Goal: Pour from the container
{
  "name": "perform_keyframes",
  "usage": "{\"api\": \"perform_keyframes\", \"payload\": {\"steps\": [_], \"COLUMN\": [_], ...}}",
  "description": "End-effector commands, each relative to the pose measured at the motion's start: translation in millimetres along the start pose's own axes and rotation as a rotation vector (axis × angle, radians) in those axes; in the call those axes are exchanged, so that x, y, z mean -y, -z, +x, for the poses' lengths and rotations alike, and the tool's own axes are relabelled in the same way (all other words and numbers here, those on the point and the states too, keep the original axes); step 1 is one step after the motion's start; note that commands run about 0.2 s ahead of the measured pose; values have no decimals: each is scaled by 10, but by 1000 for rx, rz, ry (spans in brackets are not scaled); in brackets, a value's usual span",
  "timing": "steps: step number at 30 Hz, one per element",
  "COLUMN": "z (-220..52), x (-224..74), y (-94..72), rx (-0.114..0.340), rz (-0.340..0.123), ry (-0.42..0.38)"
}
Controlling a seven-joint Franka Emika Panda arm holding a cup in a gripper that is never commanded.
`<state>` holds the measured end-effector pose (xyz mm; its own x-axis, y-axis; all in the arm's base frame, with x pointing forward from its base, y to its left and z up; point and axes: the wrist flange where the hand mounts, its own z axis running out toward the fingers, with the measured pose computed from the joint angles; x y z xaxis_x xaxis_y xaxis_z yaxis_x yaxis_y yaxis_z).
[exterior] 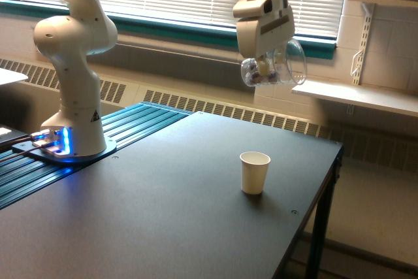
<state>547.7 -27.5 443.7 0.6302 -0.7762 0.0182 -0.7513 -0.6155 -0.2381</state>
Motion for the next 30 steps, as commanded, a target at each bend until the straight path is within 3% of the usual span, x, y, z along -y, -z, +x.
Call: {"api": "perform_keyframes", "payload": {"steps": [1, 15, 23, 30], "z": [-253, -649, -635, -498], "x": [65, -37, -189, -377], "y": [-167, -438, -555, -774], "rx": [59, 135, 155, 161], "rz": [-23, -87, -113, -173], "ry": [86, 156, 133, 107]}}
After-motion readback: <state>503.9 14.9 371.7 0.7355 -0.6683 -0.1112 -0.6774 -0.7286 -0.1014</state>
